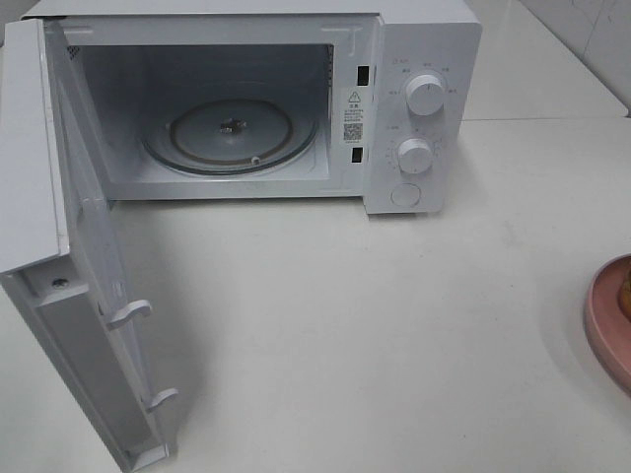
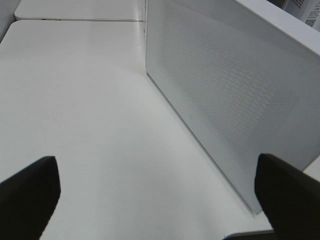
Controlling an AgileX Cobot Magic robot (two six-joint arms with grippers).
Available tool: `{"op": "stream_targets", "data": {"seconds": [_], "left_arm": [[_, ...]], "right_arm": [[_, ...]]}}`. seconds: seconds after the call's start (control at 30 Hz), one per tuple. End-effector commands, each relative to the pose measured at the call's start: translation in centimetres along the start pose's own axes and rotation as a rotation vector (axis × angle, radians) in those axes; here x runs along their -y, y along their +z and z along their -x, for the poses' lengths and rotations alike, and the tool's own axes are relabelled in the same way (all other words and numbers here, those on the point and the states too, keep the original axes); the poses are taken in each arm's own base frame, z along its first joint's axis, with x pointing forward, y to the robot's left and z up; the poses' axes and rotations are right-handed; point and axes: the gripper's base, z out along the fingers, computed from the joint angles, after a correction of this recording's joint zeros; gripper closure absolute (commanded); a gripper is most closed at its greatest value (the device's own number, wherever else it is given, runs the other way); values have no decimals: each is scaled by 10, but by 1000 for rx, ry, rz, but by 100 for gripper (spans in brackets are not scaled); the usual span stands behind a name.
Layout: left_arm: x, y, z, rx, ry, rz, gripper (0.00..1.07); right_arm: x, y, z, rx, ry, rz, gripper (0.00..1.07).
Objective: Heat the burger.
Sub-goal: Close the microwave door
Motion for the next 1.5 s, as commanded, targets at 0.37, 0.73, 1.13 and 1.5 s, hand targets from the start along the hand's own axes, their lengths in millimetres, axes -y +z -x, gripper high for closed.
{"op": "stream_targets", "data": {"seconds": [0.37,0.73,1.13,1.5], "left_arm": [[0,-2,-1,24,-1,0,9],[0,-2,-1,24,-1,0,9],[0,-2,-1,24,-1,0,9],[0,-2,-1,24,-1,0,9]], "right_arm": [[3,-14,-35,137,102,-57,31],[0,-34,-55,320,194,-170,31],[-2,-41,-63,388,208,-194,31],[-2,-41,-63,388,211,-195,31]]}}
